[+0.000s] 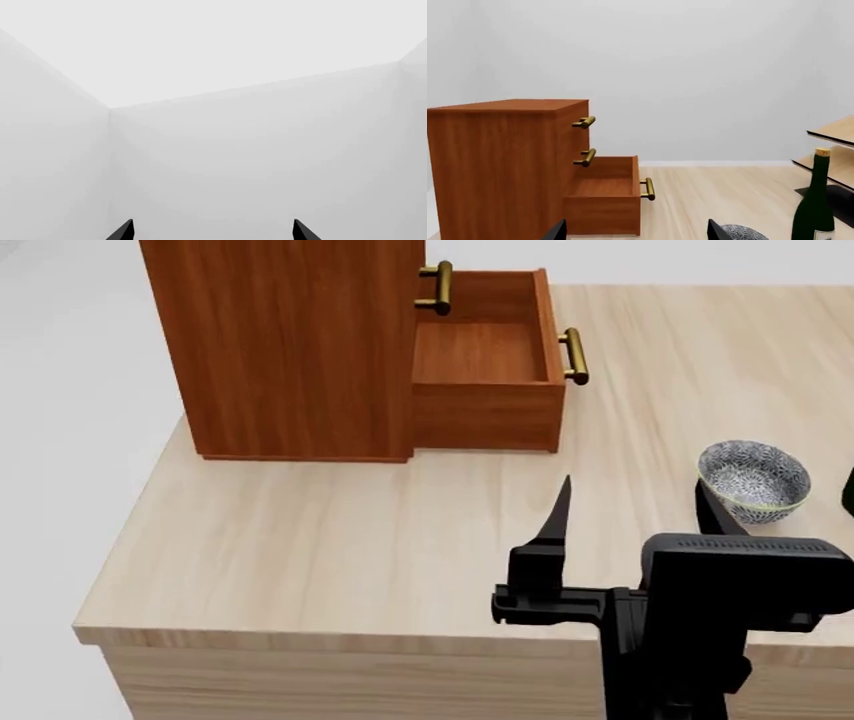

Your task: Put the bowl in the bottom drawer of the cabinet.

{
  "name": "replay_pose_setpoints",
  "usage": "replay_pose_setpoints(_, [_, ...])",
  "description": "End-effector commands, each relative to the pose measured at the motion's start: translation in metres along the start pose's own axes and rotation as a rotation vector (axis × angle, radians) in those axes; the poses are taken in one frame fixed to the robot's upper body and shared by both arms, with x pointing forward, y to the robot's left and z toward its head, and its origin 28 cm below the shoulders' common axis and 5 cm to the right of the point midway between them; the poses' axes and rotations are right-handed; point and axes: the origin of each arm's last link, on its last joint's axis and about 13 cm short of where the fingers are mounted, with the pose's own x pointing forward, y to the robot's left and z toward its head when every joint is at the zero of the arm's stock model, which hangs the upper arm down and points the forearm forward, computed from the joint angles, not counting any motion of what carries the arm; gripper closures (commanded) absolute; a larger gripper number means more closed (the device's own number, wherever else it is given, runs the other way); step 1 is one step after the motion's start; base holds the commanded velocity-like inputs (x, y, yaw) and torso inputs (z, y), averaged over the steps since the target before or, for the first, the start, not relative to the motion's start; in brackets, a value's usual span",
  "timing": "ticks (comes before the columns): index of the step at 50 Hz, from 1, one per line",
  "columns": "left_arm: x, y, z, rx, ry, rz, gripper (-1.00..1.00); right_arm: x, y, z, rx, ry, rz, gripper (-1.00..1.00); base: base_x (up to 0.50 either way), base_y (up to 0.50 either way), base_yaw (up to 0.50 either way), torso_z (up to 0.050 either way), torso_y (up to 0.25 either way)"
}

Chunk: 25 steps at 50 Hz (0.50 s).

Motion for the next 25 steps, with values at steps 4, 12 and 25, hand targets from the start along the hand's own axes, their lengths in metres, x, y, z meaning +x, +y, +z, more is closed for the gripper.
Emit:
replay_pose_setpoints(4, [0.0007,-0.0008,0.0014,-0.002,0.000,0.001,-1.00,0.0009,-0.0001,-0.0010,0.002,0.001,0.003,-1.00,0.29,0.00,0.00,0.000,0.000])
replay_pose_setpoints(12, [0.0013,-0.0020,0.0004,-0.006,0.001,-0.003,-1.00,0.0011,-0.0006,-0.0011,0.001,0.001,0.002,-1.00,0.30,0.00,0.00,0.000,0.000])
replay_pose_setpoints(25, [0.0009,-0.0015,-0.0001,-0.007,0.000,-0.004,-1.00,0.0005,0.0002,-0.0004,0.002,0.001,0.005,-1.00,0.35,0.00,0.00,0.000,0.000])
